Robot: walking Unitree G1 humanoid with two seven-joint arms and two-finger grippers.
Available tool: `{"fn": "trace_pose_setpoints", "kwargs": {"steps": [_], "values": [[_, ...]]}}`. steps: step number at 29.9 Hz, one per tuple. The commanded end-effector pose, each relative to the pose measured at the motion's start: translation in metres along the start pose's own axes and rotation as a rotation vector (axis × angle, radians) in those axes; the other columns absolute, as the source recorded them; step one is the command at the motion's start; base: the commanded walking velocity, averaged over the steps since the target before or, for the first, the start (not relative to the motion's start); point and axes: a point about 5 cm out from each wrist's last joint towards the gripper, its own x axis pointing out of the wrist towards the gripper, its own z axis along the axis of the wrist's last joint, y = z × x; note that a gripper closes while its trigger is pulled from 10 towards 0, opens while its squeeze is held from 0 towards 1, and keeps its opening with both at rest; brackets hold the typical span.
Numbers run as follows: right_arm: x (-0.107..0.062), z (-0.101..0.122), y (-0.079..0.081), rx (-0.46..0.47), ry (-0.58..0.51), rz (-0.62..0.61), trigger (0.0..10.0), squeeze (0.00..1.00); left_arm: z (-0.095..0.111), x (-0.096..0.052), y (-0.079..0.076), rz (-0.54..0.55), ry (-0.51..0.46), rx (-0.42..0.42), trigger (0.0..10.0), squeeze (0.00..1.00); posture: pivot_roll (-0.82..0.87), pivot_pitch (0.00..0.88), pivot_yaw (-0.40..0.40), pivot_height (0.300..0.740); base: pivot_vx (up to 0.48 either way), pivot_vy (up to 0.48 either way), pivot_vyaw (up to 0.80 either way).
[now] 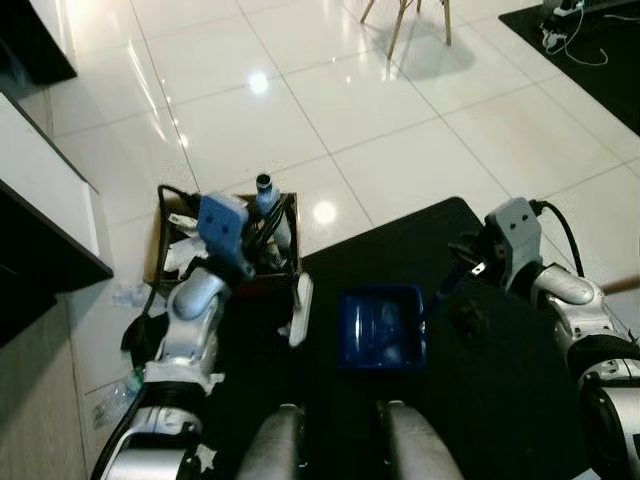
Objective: Sweep floor
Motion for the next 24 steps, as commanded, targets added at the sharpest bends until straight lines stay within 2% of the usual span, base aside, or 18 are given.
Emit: {"fn": "trace_pose_setpoints", "kwargs": {"steps": [1,5,9,14,20,24], "values": [[-0.001,-0.015,0.01,0.061,0.035,0.02,10.0,0.0,0.013,-0.003,0.007,-0.005,-0.046,0.009,10.0,0.0,-0.09,0.096,0.008,0.74,0.0,0.0,0.0],[-0.001,-0.016,0.011,0.066,0.035,0.017,10.0,0.0,0.02,-0.007,0.016,0.036,-0.066,0.023,10.0,0.0,-0.08,0.091,0.007,0.74,0.0,0.0,0.0],[0.001,-0.014,0.011,0.066,0.03,0.015,10.0,0.0,0.026,0.0,0.027,0.131,-0.091,0.039,10.0,0.0,-0.1,0.088,0.008,0.74,0.0,0.0,0.0],[0.001,-0.014,0.011,0.064,0.026,0.014,10.0,0.0,0.02,0.003,0.026,0.171,-0.068,0.041,10.0,0.0,-0.1,0.088,0.008,0.74,0.0,0.0,0.0],[0.0,-0.015,0.012,0.066,0.024,0.009,10.0,0.0,0.004,0.005,0.018,0.198,-0.015,0.057,10.0,0.0,-0.11,0.09,0.012,0.74,0.0,0.0,0.0],[0.001,-0.016,0.014,0.069,0.021,0.013,10.0,0.0,-0.008,0.007,0.016,0.253,0.021,0.075,10.0,0.0,-0.12,0.098,0.01,0.74,0.0,0.0,0.0]]}}
